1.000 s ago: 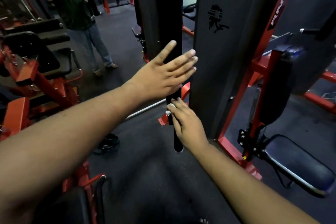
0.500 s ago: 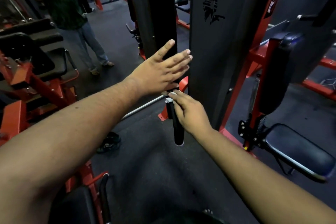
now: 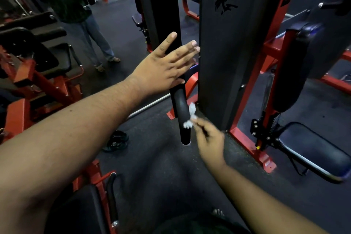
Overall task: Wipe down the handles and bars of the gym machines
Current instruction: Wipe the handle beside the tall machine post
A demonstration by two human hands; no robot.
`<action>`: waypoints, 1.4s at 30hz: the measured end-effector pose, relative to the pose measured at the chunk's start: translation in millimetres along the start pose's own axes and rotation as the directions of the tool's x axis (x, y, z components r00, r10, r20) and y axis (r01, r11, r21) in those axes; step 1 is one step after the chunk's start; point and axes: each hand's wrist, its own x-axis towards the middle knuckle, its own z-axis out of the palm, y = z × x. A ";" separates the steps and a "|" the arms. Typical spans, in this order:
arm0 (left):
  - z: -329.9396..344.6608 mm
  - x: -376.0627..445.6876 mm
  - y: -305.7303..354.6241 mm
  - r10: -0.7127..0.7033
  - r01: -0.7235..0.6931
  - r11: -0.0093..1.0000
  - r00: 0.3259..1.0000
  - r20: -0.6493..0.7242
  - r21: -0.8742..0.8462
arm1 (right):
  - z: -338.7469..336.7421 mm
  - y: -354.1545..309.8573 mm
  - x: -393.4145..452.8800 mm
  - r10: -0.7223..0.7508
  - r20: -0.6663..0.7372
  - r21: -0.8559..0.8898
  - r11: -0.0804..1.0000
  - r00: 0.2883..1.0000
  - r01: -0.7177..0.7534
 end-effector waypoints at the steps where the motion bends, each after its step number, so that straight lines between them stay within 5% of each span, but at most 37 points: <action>1: -1.4 0.9 -0.1 0.004 -0.004 1.000 1.000 0.006 0.005 | 1.0 -13.9 15.2 -0.039 -0.022 0.022 0.999 0.999 0.039; 4: -2.3 1.3 2.1 0.010 -0.010 1.000 1.000 0.008 0.012 | 12.9 -40.9 52.9 -0.279 0.163 -0.116 0.947 0.946 0.299; 7: -4.5 3.7 1.8 0.005 -0.005 1.000 1.000 -0.028 -0.008 | 17.6 -24.7 56.9 -0.470 0.498 -0.366 0.648 0.729 0.668; 12: -2.4 4.8 1.3 0.011 -0.011 1.000 1.000 0.002 -0.018 | -21.0 25.3 31.8 -0.580 0.737 -0.270 0.220 0.348 0.937; 14: -3.0 5.8 3.3 0.009 -0.008 1.000 1.000 0.010 -0.023 | -36.3 46.2 22.4 -0.524 0.807 -0.189 0.208 0.273 0.960; 17: -2.8 4.9 7.3 -0.016 0.016 1.000 1.000 0.010 -0.008 | -52.8 46.4 18.3 -0.522 0.764 -0.104 0.480 0.379 0.871; 21: -1.0 4.0 8.6 -0.063 0.063 0.998 0.997 -0.039 -0.016 | -35.7 -6.5 34.2 -0.515 0.314 -0.116 0.813 0.798 0.571; 24: -2.5 3.5 9.7 -0.074 0.074 0.997 0.996 -0.050 -0.017 | -2.6 -24.6 55.2 -0.269 0.051 -0.074 0.959 0.962 0.273; 32: -3.7 -3.8 12.5 -0.111 0.112 0.992 0.994 0.009 -0.054 | 7.1 4.1 12.5 -0.063 0.015 0.059 0.996 0.998 0.063; 38: -2.0 -18.1 35.5 -0.211 0.212 0.971 0.977 0.022 -0.108 | -18.0 38.5 -9.4 -0.065 0.325 -0.103 0.989 0.943 0.104; 42: -6.2 -25.9 60.2 -0.309 0.318 0.943 0.946 0.102 -0.096 | -4.2 7.7 41.6 0.094 0.230 0.168 0.977 0.969 -0.135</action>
